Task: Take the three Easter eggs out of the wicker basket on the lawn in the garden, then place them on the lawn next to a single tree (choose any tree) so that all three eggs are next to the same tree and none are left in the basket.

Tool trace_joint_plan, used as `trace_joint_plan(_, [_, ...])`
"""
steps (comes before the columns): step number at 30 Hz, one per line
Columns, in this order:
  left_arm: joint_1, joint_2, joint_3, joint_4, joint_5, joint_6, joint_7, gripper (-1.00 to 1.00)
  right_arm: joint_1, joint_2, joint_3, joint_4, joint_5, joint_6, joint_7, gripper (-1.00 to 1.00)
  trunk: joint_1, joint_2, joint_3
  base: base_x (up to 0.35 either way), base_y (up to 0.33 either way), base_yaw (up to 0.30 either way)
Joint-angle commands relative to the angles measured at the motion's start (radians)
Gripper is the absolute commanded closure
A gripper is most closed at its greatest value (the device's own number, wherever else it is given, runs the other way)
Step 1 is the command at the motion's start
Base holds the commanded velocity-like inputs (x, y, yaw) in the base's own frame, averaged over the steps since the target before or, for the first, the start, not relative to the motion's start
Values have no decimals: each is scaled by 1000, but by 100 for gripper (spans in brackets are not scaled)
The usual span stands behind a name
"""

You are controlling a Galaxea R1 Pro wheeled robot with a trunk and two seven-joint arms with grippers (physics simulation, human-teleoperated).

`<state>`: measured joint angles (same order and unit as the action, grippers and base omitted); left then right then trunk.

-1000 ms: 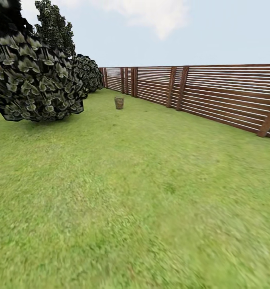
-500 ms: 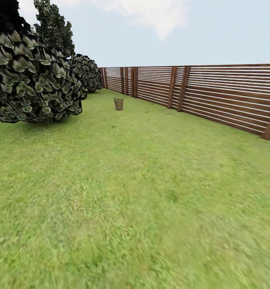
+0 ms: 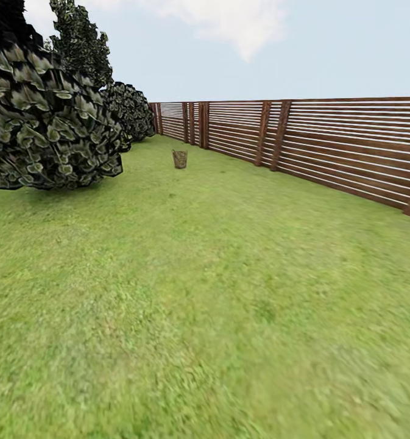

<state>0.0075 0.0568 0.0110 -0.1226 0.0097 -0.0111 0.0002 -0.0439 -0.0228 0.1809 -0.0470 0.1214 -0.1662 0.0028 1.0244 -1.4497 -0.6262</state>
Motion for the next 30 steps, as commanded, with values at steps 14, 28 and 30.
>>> trace_joint_plan(14, [0,0,0,-2,1,-1,1,-100,-1,2,0,-27,13,-3,6,-100,1,0,-1,323,0,0])
trace_joint_plan(28, [0,0,1,-2,1,-1,1,-100,-1,2,-3,-45,7,-3,6,-100,1,0,-1,323,0,0])
trace_joint_plan(30, [0,0,1,-2,1,-1,1,-100,0,1,-3,-48,7,-3,6,-100,1,0,-1,323,0,0])
